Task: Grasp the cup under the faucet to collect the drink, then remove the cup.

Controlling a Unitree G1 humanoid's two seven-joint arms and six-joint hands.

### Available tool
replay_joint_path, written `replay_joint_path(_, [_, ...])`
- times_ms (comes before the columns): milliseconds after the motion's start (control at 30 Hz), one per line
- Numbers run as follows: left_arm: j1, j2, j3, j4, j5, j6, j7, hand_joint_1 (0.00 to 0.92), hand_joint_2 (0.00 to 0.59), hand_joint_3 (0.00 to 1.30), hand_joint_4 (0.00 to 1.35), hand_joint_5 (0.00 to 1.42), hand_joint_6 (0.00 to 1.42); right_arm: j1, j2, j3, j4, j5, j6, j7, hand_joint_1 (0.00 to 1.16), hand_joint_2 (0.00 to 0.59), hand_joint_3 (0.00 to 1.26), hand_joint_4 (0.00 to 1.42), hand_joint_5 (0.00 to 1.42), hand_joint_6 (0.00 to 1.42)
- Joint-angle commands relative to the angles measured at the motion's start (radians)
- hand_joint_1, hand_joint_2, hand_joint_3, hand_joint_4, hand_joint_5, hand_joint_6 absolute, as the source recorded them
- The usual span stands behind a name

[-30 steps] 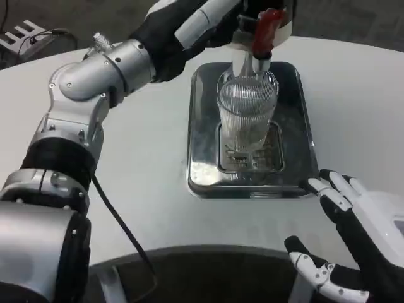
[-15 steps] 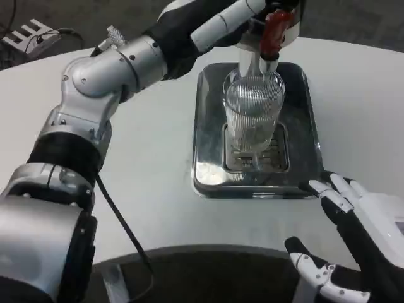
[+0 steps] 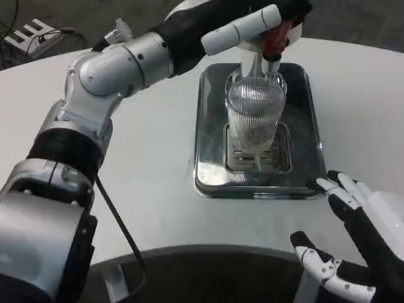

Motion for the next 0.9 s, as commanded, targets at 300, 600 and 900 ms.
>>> replay_joint_path(300, [0.014,-0.009,-0.082,0.023,0.097,-0.067,0.006,0.000,0.116,0.24,0.20,0.32,0.33,-0.030,0.000,-0.002,0.016,0.037,0.062,0.015,0.35,0.455,0.13,0.01,0.03,0.11])
replay_joint_path(600, [0.014,-0.007,-0.119,0.022,0.129,-0.110,0.035,0.000,0.116,0.24,0.18,0.31,0.31,-0.102,0.057,-0.030,0.052,0.113,0.199,0.005,0.35,0.455,0.15,0.02,0.03,0.11])
replay_joint_path(900, [0.009,0.001,-0.156,0.022,0.162,-0.145,0.063,0.000,0.116,0.23,0.18,0.30,0.31,-0.194,0.067,-0.039,0.093,0.184,0.298,-0.035,0.34,0.446,0.16,0.03,0.04,0.12])
